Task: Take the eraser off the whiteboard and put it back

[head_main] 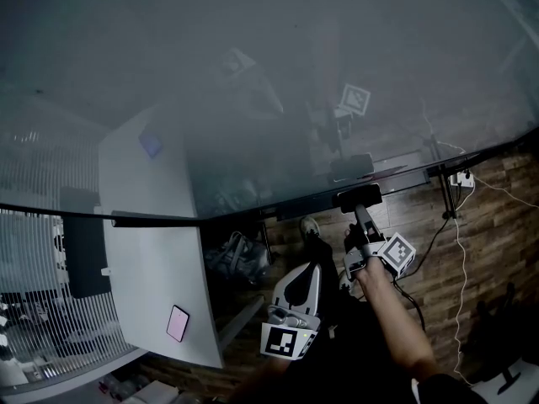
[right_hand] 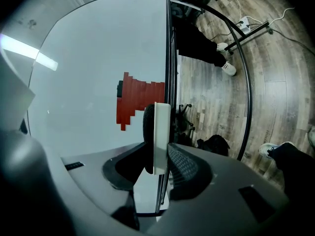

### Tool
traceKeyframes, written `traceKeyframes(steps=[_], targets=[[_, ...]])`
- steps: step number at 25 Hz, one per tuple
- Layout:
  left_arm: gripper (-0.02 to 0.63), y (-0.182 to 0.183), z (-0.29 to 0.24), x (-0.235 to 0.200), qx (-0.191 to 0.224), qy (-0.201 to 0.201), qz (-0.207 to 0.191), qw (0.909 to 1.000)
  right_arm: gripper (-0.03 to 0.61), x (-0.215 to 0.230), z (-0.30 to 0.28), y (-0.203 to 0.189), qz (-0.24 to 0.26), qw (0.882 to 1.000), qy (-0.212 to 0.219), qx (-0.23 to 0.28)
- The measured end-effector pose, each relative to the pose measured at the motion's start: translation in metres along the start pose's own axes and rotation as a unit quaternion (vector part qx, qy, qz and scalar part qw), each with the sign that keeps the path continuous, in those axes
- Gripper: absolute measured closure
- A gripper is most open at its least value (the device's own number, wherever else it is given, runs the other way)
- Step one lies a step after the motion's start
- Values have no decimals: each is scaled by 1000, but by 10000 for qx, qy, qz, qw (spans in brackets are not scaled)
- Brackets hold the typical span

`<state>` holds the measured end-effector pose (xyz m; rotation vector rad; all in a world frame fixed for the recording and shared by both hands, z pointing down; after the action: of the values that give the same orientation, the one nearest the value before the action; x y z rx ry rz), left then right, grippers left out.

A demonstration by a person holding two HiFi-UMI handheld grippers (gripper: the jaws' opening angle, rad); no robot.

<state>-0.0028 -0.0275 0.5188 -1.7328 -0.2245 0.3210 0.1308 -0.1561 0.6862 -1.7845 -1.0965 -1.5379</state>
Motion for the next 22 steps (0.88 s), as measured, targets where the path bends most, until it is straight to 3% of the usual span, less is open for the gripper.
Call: traceKeyframes(steps=[22], targets=[[606,30,15,24,389,150,-227,9989,437,-44,38,-2,451,9979,362,-280]])
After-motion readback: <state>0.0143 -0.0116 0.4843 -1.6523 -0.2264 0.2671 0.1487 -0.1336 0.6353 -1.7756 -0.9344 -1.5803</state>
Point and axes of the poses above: the fingertips, and each gripper's own axes: z backward along the fingers, x to its right, y out of its top, the point moved 3 cm from there along z, backward along the fingers, and after that the axes turned 7 degrees about -z, right-handed, at the moved point
